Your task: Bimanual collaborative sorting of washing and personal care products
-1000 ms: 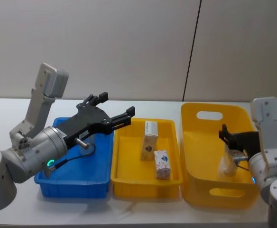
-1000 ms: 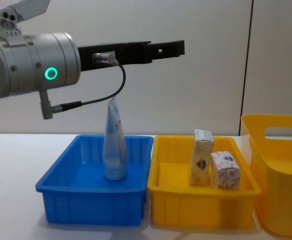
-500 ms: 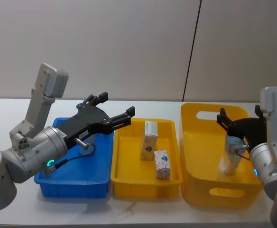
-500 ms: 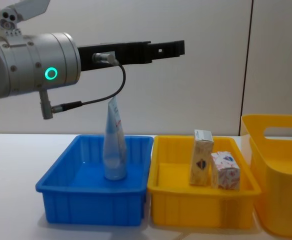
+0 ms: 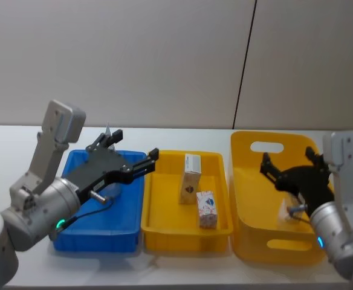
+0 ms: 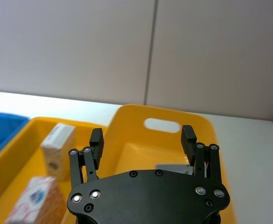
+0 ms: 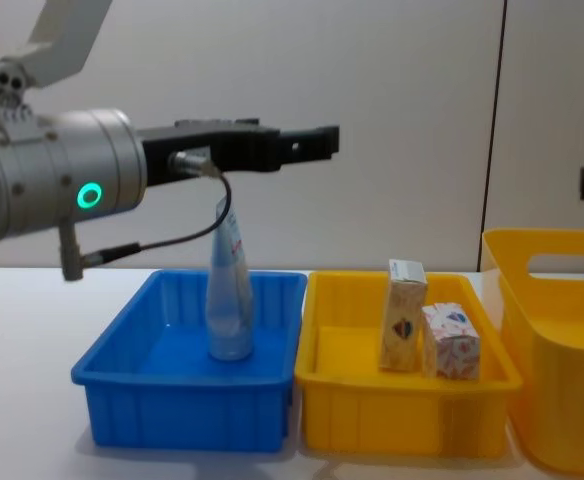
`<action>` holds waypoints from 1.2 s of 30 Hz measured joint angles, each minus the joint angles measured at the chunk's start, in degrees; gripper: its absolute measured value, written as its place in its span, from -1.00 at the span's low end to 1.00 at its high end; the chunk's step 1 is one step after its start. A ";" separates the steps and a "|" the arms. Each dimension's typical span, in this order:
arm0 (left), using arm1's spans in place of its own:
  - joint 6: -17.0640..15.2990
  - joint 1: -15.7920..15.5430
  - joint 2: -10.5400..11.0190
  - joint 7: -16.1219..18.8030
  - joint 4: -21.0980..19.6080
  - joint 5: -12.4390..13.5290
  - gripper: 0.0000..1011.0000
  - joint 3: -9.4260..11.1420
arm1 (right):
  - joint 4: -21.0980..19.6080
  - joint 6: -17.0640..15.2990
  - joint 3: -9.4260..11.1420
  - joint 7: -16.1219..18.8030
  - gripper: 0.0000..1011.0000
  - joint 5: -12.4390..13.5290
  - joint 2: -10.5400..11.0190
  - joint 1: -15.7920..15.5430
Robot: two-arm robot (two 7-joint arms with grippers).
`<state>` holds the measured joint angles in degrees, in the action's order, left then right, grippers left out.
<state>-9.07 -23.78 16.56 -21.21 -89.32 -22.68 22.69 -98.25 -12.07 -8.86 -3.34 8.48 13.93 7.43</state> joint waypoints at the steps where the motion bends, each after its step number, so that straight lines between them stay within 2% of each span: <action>1: 0.24 0.30 0.15 0.58 -0.12 0.33 0.98 0.10 | 0.00 0.00 0.00 0.00 0.98 0.00 0.00 0.00; 9: 2.87 3.47 1.81 7.03 -1.34 3.83 0.98 1.16 | -1.71 5.74 -2.35 4.09 0.98 4.56 3.08 -4.70; 16: 4.72 5.80 3.05 11.73 -2.22 6.35 0.98 1.91 | -2.70 9.05 -3.68 6.44 0.98 7.13 4.82 -7.42; 26: 7.58 9.35 4.89 18.82 -3.57 10.23 0.98 3.11 | -3.00 10.11 -4.11 7.17 0.98 7.98 5.39 -8.25; 36: 8.28 10.18 5.31 20.54 -3.89 11.16 0.98 3.38 | -3.01 10.13 -4.08 7.18 0.98 7.98 5.40 -8.28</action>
<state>-0.80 -13.61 21.87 -0.67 -93.21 -11.52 26.07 -101.25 -1.95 -12.94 3.83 16.47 19.34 -0.84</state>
